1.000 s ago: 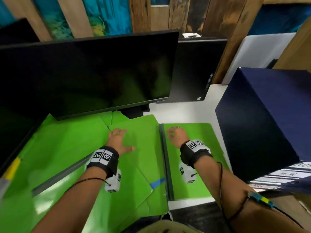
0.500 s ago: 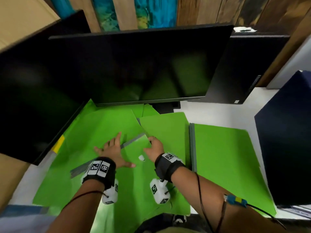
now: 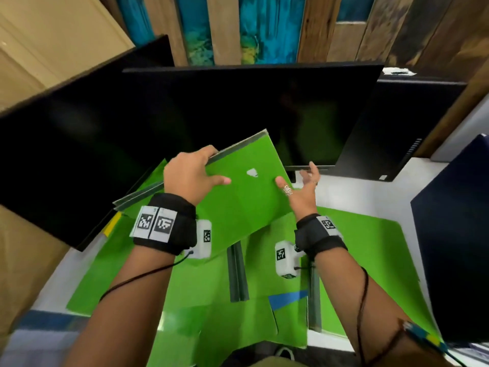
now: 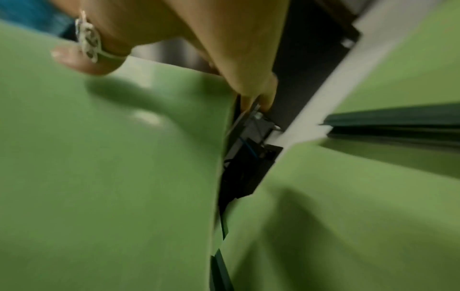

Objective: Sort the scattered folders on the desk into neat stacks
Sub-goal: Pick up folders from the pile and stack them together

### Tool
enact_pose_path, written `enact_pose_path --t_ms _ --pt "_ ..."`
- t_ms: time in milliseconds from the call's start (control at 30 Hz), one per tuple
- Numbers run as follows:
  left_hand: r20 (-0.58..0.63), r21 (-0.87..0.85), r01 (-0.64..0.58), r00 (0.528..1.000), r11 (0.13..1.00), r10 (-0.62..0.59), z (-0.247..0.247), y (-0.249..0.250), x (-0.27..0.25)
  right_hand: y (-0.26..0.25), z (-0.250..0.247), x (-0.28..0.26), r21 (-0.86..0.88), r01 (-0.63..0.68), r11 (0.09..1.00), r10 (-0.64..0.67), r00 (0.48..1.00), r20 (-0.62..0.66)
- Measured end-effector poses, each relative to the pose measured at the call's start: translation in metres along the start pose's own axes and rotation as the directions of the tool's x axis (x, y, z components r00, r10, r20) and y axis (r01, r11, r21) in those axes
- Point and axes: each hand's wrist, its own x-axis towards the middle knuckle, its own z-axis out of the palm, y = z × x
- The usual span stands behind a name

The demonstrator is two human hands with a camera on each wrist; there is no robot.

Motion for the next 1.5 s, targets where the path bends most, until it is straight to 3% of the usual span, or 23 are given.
enact_pose_path --t_ms 133,200,267,367,467,567,667,733,833,900,967,1133,1300,1400,1500 --pt "-0.026 -0.197 0.075 0.996 0.977 -0.082 -0.004 0.006 0.013 0.018 -0.016 -0.011 0.081 -0.3 0.95 0.283 0.943 0.174" --pt "-0.011 -0.303 0.089 0.995 0.949 -0.097 0.0 0.01 0.019 0.023 -0.02 -0.022 0.052 -0.321 0.946 0.298 0.92 0.255" --pt "0.013 -0.333 0.082 0.997 0.939 -0.082 0.007 0.015 0.022 0.023 -0.023 -0.027 -0.015 -0.269 0.963 0.263 0.931 0.252" --pt "0.016 -0.393 0.092 0.995 0.915 -0.094 0.014 0.022 0.027 0.022 -0.028 -0.024 -0.014 -0.23 0.973 0.229 0.961 0.154" --pt "0.037 -0.537 0.121 0.992 0.835 -0.12 0.017 0.027 0.035 0.014 -0.029 -0.016 -0.028 -0.193 0.981 0.195 0.976 0.095" --pt "0.07 -0.598 0.168 0.985 0.784 -0.159 0.026 0.041 0.039 0.005 -0.036 -0.008 -0.072 -0.134 0.988 0.13 0.99 -0.062" --pt "0.206 -0.547 0.287 0.957 0.787 -0.205 0.053 0.055 0.03 0.007 -0.06 -0.005 -0.289 -0.126 0.949 0.062 0.973 -0.22" --pt "0.364 -0.429 0.386 0.901 0.817 -0.235 0.08 0.061 0.018 0.01 -0.084 -0.007 -0.361 -0.171 0.917 0.07 0.958 -0.277" --pt "0.611 -0.235 0.395 0.771 0.888 -0.181 0.121 0.068 -0.004 0.021 -0.125 -0.008 -0.532 -0.315 0.786 0.145 0.931 -0.336" --pt "0.727 -0.256 0.387 0.681 0.886 -0.088 0.146 0.078 -0.017 0.033 -0.149 -0.012 -0.681 -0.452 0.576 0.231 0.889 -0.395" --pt "0.78 -0.299 0.415 0.626 0.86 -0.031 0.165 0.09 -0.03 0.045 -0.167 -0.019 -0.748 -0.516 0.417 0.264 0.856 -0.444" --pt "0.8 -0.254 0.374 0.6 0.892 -0.023 0.2 0.111 -0.053 0.065 -0.188 -0.036 -0.741 -0.604 0.292 0.344 0.79 -0.508" --pt "0.813 -0.167 0.145 0.579 0.975 0.053 0.22 0.12 -0.062 0.072 -0.194 -0.04 -0.765 -0.624 0.16 0.38 0.754 -0.535" --pt "0.827 -0.133 0.097 0.559 0.986 0.056 0.224 0.121 -0.056 0.069 -0.179 -0.036 -0.812 -0.564 0.152 0.346 0.8 -0.491" --pt "0.763 -0.147 0.184 0.647 0.972 -0.007 0.219 0.101 -0.031 0.06 -0.154 -0.023 -0.929 -0.337 0.154 0.197 0.932 -0.306"
